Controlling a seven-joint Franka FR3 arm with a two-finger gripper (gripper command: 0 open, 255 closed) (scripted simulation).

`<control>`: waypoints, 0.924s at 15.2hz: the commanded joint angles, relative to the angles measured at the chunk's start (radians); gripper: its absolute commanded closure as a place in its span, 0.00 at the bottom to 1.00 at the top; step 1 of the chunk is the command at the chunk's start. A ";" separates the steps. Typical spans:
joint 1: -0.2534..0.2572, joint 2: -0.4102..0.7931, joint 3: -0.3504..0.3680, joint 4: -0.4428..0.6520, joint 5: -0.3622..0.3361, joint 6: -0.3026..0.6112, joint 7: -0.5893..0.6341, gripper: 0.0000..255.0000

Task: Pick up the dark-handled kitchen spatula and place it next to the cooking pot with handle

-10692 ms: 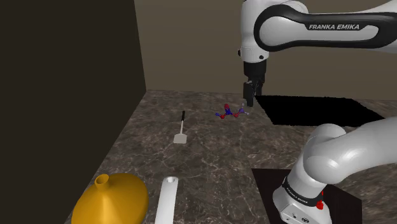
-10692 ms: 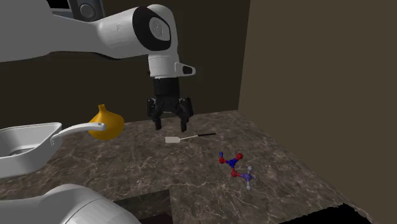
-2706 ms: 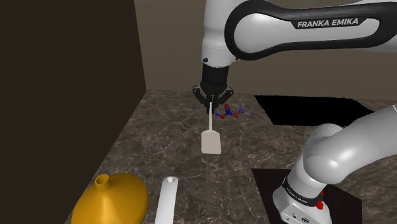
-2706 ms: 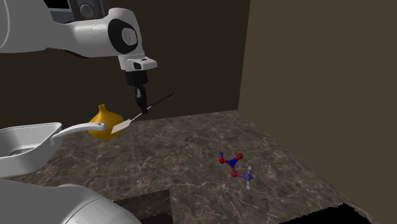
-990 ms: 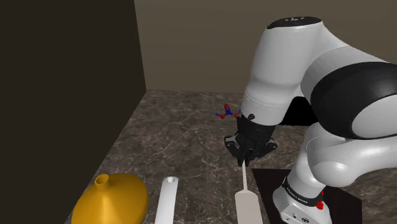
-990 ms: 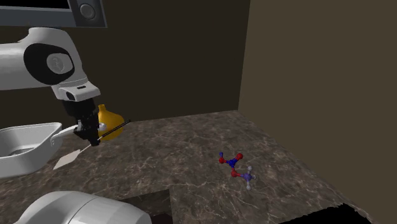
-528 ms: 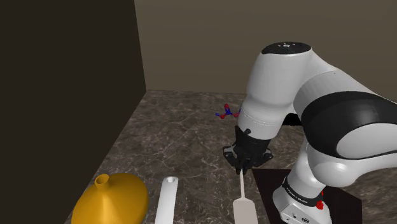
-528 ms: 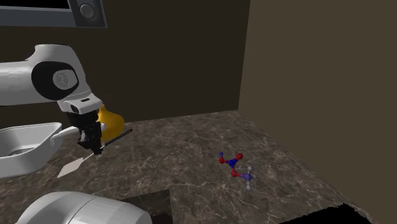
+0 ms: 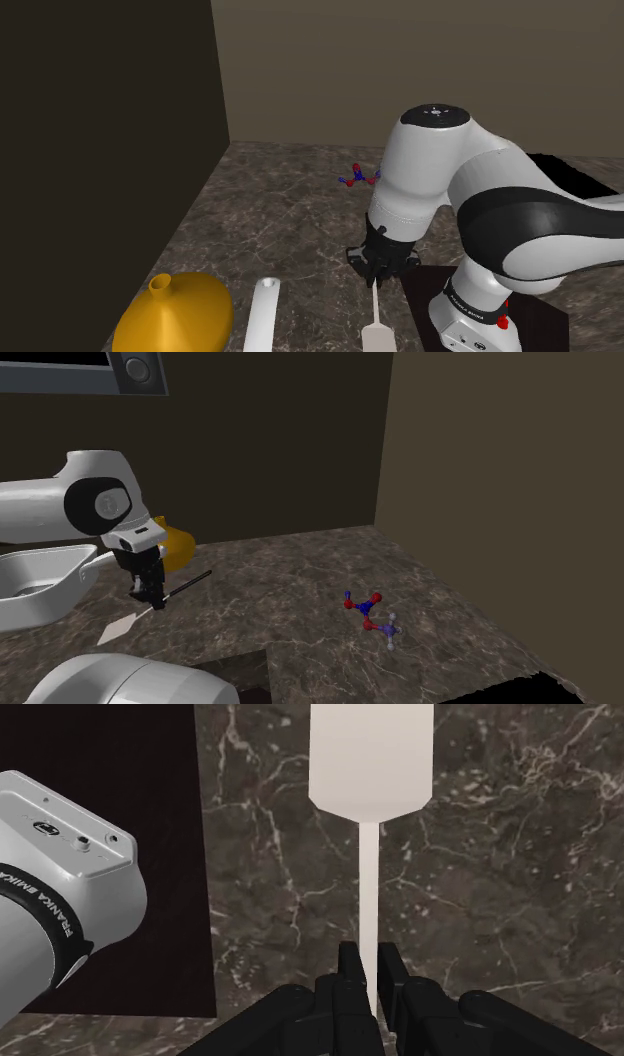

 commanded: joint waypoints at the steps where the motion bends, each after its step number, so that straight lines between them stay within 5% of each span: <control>1: 0.005 0.006 0.016 -0.023 0.014 0.029 0.000 1.00; 14: 0.017 0.098 0.131 -0.140 0.110 0.236 -0.002 1.00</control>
